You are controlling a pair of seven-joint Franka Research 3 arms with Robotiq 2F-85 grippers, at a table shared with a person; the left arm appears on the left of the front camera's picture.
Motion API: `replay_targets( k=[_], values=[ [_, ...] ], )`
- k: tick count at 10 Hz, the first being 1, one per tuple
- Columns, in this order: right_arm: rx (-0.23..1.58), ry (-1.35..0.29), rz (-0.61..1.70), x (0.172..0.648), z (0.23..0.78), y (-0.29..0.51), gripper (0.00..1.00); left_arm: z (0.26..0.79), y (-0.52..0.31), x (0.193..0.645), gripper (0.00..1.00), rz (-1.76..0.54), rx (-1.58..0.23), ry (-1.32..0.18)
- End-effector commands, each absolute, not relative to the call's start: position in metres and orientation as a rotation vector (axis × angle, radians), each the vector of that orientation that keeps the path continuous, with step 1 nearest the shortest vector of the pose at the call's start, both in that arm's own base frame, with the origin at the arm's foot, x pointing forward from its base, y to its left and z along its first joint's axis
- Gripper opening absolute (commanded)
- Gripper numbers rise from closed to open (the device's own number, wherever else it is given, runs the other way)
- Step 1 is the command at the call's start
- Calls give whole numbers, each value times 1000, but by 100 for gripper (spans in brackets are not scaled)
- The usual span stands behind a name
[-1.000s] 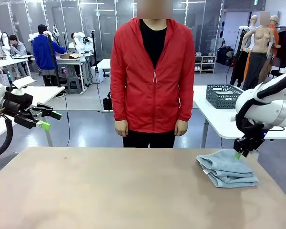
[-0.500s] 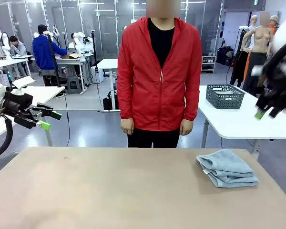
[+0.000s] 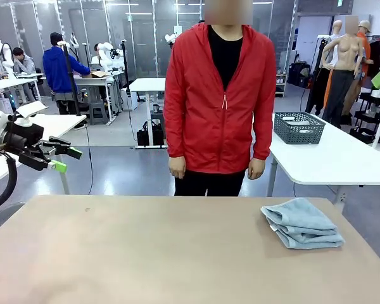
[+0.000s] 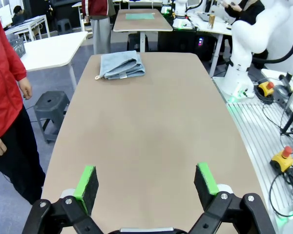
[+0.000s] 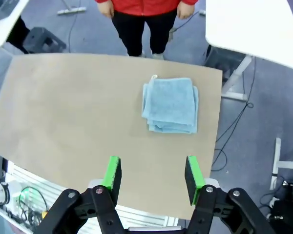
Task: Fold the towels and place them in the basket.
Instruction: Stack the folded Towel with hook on the right side of the table.
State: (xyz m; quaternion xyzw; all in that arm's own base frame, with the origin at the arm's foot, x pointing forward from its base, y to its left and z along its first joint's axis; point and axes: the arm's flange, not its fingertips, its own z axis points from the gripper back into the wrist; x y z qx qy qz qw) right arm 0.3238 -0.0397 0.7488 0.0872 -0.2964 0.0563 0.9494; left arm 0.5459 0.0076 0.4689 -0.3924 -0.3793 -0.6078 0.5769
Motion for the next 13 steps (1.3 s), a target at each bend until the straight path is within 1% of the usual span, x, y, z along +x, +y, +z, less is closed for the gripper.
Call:
replay_targets(
  k=[1,3,4,13],
  values=[
    [165,-663,88,324,718,-35,66,470,7,544,100,-1420,-920,-892],
    [135,-703,138,316,712,-35,66,470,7,544,100,-1420,-920,-892],
    [171,-646,111,322,730,-37,66,470,7,544,100,-1420,-920,-892],
    [171,-646,111,322,730,-37,66,470,7,544,100,-1420,-920,-892]
  ],
)
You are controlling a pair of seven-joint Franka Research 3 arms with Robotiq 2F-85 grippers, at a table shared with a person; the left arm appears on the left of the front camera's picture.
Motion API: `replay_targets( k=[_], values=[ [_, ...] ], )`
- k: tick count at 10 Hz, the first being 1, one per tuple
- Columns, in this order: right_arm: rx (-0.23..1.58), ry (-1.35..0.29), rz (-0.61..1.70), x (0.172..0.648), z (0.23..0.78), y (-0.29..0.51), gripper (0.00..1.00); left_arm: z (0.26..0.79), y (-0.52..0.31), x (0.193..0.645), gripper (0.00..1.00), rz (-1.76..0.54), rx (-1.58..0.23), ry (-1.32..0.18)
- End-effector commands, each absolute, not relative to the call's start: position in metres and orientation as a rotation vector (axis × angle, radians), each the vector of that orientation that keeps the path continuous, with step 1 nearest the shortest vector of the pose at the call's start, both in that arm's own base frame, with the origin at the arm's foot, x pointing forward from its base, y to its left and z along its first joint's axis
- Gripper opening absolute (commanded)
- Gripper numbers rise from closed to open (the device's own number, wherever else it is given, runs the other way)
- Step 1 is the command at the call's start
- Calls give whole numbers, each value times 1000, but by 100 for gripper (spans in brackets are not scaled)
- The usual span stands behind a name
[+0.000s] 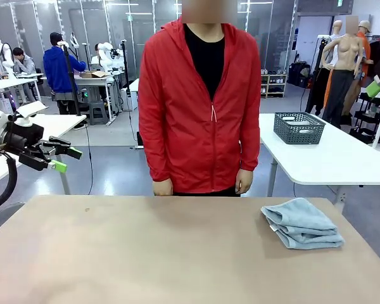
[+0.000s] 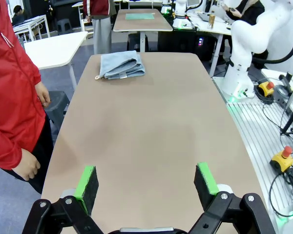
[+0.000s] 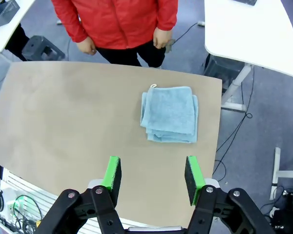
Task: Fold the towels and place them in the basket.
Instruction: Stack the folded Towel with hook on the right side of the table.
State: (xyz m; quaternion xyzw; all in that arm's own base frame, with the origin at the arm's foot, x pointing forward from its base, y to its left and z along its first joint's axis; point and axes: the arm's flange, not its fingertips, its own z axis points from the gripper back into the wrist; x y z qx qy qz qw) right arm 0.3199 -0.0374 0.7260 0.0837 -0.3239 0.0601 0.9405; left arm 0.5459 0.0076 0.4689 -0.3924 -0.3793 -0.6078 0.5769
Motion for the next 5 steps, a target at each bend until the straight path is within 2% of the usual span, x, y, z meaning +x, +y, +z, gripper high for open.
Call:
replay_targets(
  k=[1,5],
  values=[
    [171,-646,111,322,730,-37,66,470,7,544,100,-1420,-920,-892],
    [171,-646,111,322,730,-37,66,470,7,544,100,-1420,-920,-892]
  ],
)
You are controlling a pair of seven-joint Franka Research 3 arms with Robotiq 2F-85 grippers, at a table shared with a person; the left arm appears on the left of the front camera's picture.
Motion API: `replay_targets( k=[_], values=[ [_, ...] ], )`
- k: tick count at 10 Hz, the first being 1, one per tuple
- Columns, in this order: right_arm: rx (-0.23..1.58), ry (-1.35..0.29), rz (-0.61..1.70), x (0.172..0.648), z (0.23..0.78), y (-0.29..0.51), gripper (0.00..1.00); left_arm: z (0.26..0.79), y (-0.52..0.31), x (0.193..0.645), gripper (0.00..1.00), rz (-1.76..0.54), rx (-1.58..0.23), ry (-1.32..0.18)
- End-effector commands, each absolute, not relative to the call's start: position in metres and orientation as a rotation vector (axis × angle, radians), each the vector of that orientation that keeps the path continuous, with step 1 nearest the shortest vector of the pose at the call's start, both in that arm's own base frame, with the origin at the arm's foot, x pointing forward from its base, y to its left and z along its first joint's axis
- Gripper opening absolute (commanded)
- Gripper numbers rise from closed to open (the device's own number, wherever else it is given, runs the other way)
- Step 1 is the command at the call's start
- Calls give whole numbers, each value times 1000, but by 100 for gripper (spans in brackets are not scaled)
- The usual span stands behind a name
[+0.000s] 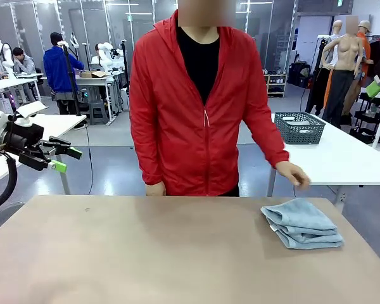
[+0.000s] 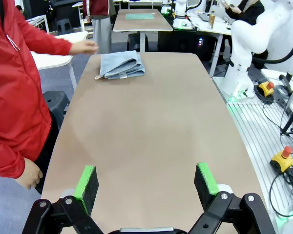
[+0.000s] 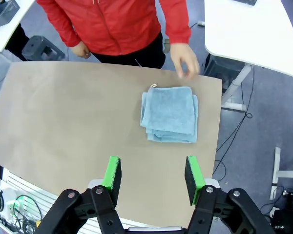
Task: Fold the towels and place them in the basket.
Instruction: Stack the folded Towel with hook on the right side of the table.
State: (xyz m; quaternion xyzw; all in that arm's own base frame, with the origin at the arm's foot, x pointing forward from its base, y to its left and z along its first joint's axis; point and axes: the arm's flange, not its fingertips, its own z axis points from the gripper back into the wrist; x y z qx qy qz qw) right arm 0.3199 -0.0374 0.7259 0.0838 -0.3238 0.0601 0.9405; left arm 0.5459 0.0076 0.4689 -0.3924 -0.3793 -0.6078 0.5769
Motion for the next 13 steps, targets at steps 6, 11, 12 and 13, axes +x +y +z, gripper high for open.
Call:
replay_targets(
  k=[6,11,12,13],
  values=[
    [171,-646,111,322,730,-37,66,470,7,544,100,-1420,-920,-892],
    [171,-646,111,322,730,-37,66,470,7,544,100,-1420,-920,-892],
    [171,-646,111,322,730,-37,66,470,7,544,100,-1420,-920,-892],
    [171,-646,111,322,730,-37,66,470,7,544,100,-1420,-920,-892]
  ],
)
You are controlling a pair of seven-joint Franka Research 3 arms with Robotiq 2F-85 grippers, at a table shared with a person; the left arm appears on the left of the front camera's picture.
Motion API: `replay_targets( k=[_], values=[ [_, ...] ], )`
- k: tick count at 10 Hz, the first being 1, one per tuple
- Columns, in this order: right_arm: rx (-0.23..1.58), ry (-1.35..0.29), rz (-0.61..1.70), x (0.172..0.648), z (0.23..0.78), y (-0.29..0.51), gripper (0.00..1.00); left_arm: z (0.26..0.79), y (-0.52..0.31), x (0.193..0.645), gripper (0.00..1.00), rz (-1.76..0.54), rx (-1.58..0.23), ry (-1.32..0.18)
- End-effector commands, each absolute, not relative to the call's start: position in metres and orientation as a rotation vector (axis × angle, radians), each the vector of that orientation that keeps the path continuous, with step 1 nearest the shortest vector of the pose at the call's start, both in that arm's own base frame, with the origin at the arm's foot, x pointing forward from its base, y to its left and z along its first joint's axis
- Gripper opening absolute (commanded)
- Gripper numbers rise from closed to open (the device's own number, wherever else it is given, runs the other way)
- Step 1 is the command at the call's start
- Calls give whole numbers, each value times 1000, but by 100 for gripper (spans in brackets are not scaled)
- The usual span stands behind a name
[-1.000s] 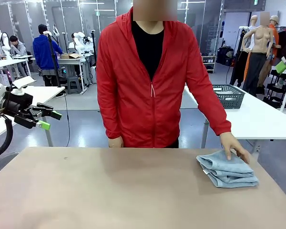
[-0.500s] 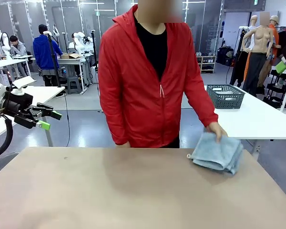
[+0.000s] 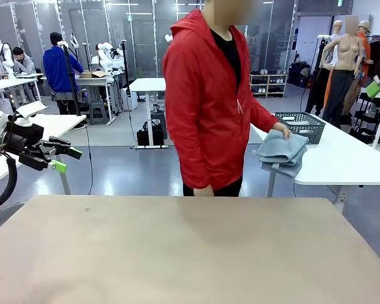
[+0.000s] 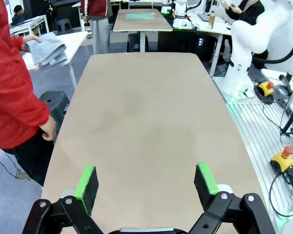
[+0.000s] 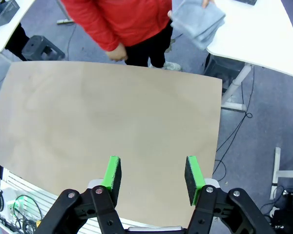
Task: Fold the towels and place them in the basket.
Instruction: Stack the folded Towel with hook on the right side of the table.
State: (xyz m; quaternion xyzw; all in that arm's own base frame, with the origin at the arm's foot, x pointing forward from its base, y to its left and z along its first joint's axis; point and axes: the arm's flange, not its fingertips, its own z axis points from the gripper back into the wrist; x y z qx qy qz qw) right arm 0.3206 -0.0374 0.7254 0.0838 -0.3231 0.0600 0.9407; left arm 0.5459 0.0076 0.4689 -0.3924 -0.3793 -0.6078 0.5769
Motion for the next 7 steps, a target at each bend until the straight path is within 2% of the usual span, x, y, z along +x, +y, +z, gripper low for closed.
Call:
replay_targets(
  k=[1,7],
  values=[
    [171,-646,111,322,730,-37,66,470,7,544,100,-1420,-920,-892],
    [171,-646,111,322,730,-37,66,470,7,544,100,-1420,-920,-892]
  ],
)
